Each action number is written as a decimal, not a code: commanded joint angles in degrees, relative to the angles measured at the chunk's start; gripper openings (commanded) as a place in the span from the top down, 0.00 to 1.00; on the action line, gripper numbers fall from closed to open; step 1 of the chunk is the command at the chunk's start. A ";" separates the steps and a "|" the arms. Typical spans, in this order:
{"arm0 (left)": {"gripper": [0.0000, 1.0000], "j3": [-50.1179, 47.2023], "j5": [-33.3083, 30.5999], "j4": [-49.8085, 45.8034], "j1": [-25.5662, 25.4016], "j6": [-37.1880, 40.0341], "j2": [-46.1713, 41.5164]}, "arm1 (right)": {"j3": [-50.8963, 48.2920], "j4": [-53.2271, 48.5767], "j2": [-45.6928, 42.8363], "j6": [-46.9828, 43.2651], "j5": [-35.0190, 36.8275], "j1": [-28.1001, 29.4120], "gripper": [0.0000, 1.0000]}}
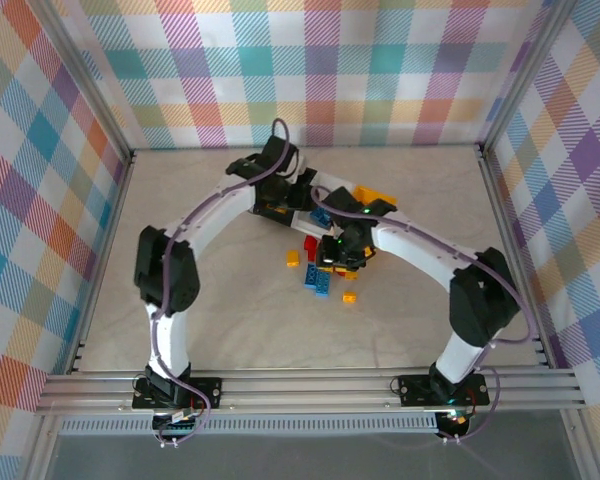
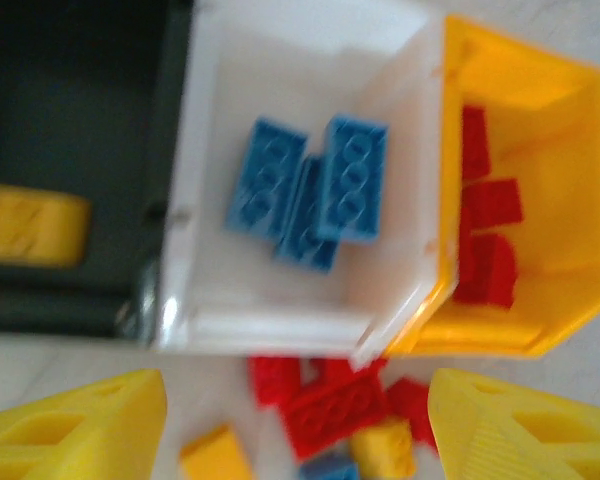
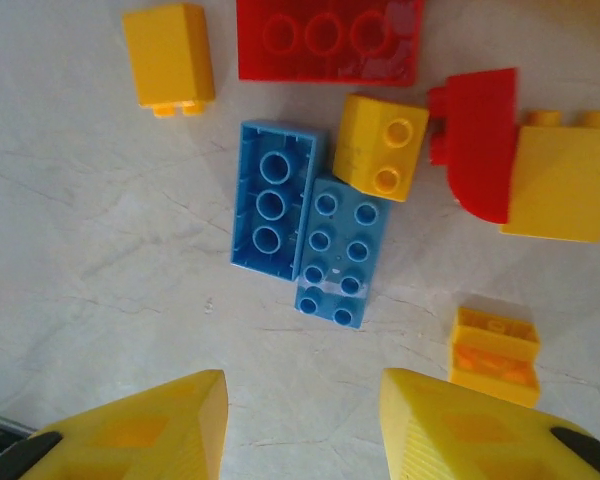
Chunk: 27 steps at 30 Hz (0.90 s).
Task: Sort the legos into containers by color
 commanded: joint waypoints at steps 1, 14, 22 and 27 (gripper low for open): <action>0.30 -8.24 -3.21 -1.58 1.69 1.13 -10.64 | 0.94 -2.25 3.85 -0.68 1.72 1.86 0.56; 0.29 -31.77 -2.39 0.39 4.36 -0.28 -25.87 | 1.75 -0.60 13.93 -0.23 3.09 4.75 0.43; 0.28 -32.69 -1.67 -0.03 5.05 0.30 -26.22 | 3.10 -0.83 17.21 -1.18 5.39 4.74 0.46; 0.28 -32.52 -1.22 -0.04 5.32 0.49 -25.83 | 4.60 -1.43 18.08 -1.16 6.78 4.75 0.59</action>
